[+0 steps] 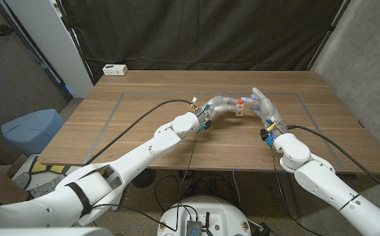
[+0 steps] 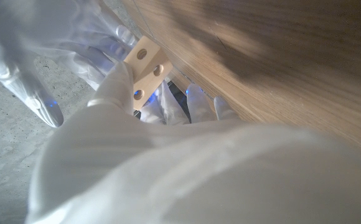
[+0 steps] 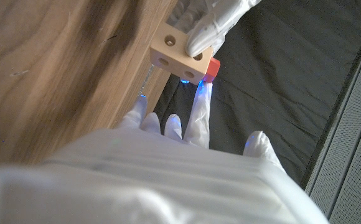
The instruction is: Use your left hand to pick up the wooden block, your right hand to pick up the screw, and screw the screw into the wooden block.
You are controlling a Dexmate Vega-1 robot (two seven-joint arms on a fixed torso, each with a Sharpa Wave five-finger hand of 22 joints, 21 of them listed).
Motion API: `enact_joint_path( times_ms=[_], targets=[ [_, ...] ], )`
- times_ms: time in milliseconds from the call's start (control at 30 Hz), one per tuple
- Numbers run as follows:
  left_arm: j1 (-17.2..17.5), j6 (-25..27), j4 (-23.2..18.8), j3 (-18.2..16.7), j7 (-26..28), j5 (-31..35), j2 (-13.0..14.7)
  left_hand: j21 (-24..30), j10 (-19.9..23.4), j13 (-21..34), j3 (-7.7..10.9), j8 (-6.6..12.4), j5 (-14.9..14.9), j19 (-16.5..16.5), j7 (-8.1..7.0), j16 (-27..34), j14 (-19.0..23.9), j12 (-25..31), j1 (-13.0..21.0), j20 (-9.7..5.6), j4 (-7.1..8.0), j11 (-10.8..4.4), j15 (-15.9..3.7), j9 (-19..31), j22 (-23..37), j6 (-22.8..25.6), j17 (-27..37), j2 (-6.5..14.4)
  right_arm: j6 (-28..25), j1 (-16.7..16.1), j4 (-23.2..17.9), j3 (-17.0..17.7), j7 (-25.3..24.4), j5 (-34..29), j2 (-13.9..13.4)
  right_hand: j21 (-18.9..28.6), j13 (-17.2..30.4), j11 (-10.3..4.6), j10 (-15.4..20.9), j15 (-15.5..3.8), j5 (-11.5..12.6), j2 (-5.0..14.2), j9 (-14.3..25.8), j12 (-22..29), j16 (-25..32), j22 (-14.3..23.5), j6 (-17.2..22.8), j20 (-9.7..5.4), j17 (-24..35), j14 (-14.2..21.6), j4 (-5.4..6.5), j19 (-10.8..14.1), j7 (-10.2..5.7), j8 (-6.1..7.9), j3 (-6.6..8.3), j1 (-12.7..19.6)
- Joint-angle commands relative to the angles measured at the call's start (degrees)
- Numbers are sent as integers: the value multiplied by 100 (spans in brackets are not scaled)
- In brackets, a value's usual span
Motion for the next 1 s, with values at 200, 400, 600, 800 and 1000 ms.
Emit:
enact_joint_path(
  times_ms=[200, 400, 600, 800, 1000],
  targets=[
    [-23, -43, 60, -14, -31, -25, -10, 41, 105, 203, 229, 43, 28, 34, 260, 9, 49, 139, -13, -41, 188, -59, -76, 7, 30, 395, 3, 93, -63, -4, -42, -5, -79, -41, 29, 25, 11, -6, 144, -6, 40, 28, 22, 45, 36, 13, 265, 9, 6, 65, -5, 74, 29, 91, 24, 15],
    [-37, -63, 95, -13, -51, -35, -20, 40, 106, 203, 231, 43, 28, 33, 264, 8, 49, 139, -12, -41, 185, -59, -76, 7, 30, 396, 2, 91, -108, -1, -66, -5, -92, -32, 26, 24, 10, 21, 243, -14, 41, 32, 20, 65, 47, 13, 421, 4, 3, 108, -12, 88, 70, 130, 29, 27],
    [-42, -68, 110, -18, -69, -50, -21, 41, 97, 201, 233, 45, 28, 35, 259, 8, 50, 134, -16, -41, 187, -44, -77, 7, 30, 399, 2, 94, -162, -11, -100, -2, -112, -24, 15, 25, 10, 20, 334, -14, 42, 36, 19, 81, 51, 13, 534, 6, 1, 135, -15, 107, 101, 153, 32, 33],
    [-47, -82, 132, -19, -78, -56, -26, 40, 107, 202, 238, 40, 28, 35, 263, 7, 50, 139, -19, -39, 188, -49, -77, 7, 30, 388, 2, 98, -172, -17, -113, -7, -120, -24, 15, 23, 10, 41, 388, -22, 42, 38, 18, 83, 54, 13, 648, 5, -1, 160, -18, 116, 122, 177, 34, 38],
    [-40, -70, 119, -20, -77, -54, -14, 39, 101, 203, 242, 40, 29, 33, 264, 8, 53, 137, -24, -37, 192, -50, -74, 7, 29, 387, 3, 103, -181, -35, -138, -4, -138, -29, 11, 22, 10, 49, 458, -28, 43, 43, 17, 86, 62, 13, 809, 14, -2, 201, -21, 130, 124, 214, 38, 45]
  ],
)
